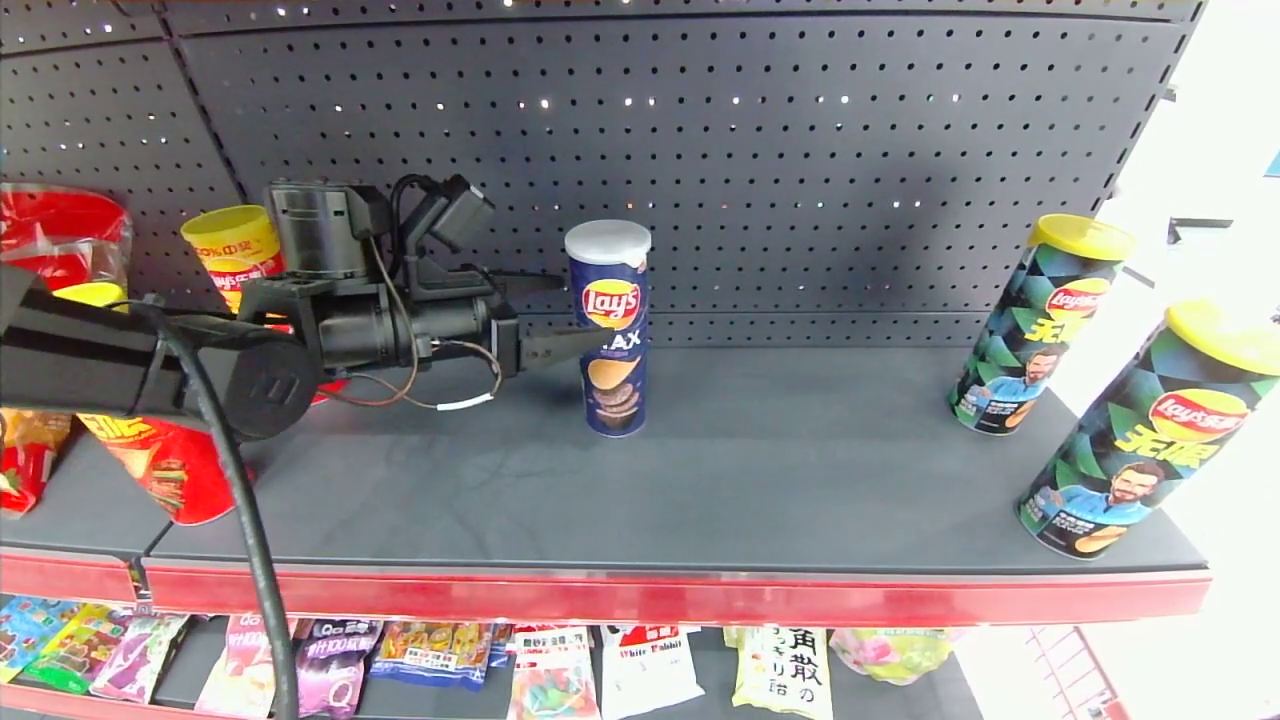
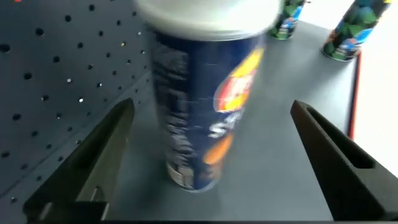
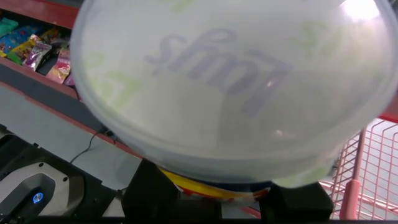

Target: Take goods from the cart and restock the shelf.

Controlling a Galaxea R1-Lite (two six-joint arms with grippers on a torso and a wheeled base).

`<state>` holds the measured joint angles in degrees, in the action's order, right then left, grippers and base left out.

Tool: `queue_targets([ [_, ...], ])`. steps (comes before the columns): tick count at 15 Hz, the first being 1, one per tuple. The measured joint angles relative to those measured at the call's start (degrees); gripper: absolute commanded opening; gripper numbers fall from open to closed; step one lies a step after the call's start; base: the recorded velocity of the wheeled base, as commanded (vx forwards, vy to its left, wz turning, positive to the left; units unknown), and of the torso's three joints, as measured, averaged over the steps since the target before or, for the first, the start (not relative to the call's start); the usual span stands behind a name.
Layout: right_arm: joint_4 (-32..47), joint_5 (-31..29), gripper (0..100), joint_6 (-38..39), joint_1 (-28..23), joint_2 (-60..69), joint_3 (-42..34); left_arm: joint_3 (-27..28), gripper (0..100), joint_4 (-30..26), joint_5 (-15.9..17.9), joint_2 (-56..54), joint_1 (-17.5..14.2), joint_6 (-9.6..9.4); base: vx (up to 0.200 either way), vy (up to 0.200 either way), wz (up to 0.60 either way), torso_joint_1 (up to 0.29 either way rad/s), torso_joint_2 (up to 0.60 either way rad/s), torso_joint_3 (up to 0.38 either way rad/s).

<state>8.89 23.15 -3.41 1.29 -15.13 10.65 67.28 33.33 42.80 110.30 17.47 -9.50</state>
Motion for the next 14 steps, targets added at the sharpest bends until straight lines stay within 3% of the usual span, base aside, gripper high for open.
queue_targets([
  [12, 0.1, -0.2, 0, 0.0, 0.0, -0.1, 0.3, 13.3, 100, -0.6, 0.0, 10.2, 2.6, 0.24, 0.000, 0.000, 0.00, 0.000, 0.00, 0.000],
  [13, 0.1, -0.2, 0, 0.0, 0.0, -0.1, 0.3, 13.6, 0, -0.5, 0.0, 10.7, 2.6, 0.26, 0.000, 0.000, 0.00, 0.000, 0.00, 0.000],
  [14, 0.1, -0.2, 0, 0.0, 0.0, -0.2, 0.3, 13.8, 0, -0.5, 0.1, 11.0, 2.6, 0.28, 0.000, 0.000, 0.00, 0.000, 0.00, 0.000],
])
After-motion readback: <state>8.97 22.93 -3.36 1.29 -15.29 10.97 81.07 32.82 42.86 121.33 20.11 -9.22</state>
